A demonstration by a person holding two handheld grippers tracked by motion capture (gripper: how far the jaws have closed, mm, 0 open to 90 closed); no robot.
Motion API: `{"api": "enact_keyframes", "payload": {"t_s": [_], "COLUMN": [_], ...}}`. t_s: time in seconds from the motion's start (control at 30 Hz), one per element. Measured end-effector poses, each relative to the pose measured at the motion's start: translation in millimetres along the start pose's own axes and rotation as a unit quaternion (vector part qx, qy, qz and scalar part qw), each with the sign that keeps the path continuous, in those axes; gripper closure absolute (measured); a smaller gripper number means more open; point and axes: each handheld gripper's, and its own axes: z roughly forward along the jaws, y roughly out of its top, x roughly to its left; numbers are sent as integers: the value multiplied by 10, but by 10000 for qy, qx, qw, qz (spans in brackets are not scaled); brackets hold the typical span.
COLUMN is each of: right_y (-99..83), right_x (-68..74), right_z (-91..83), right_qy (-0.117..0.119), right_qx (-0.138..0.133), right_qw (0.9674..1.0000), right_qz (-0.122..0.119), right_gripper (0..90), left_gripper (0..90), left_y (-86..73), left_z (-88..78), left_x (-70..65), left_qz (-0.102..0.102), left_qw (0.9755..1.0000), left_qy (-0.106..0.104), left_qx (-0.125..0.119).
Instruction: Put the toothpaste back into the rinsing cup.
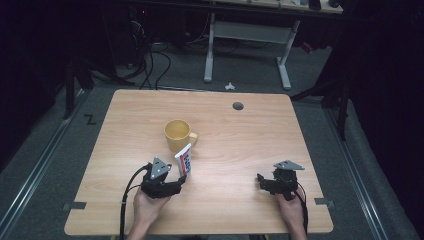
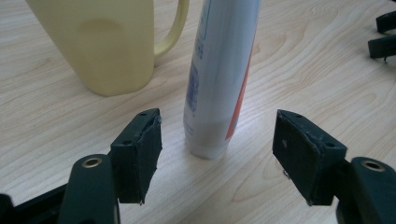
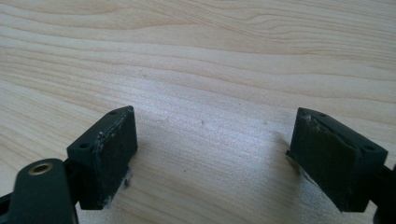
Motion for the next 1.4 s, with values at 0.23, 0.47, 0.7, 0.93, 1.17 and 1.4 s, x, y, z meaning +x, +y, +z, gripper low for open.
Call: {"api": "enact_keyframes", "payload": {"t_s": [0.23, 0.47, 0.7, 0.93, 1.17, 1.4], "right_y": [0, 1, 1, 1, 1, 1], "right_x": [-1, -2, -2, -2, -2, -2], "right_z": [0, 1, 1, 1, 1, 1], "right_qy": [-2, 3, 2, 1, 0, 0], "right_qx": [-3, -4, -3, -3, -3, -3], "right_qw": [10000, 10000, 10000, 10000, 10000, 10000], "right_qz": [-7, -11, -12, -12, -12, -12], "right_gripper": [149, 148, 148, 148, 148, 149], "left_gripper": [337, 362, 379, 450, 545, 606], "left_y": [83, 159, 239, 308, 331, 318], "left_z": [69, 126, 186, 254, 299, 297], "left_x": [-31, -39, -42, -53, -54, -63], "left_qz": [-55, -59, 1, 10, 9, 18], "left_qw": [10000, 10000, 10000, 9998, 9997, 9997], "left_qy": [-19, 36, 86, 190, 262, 244], "left_qx": [12, -12, -22, -14, -8, -77]}}
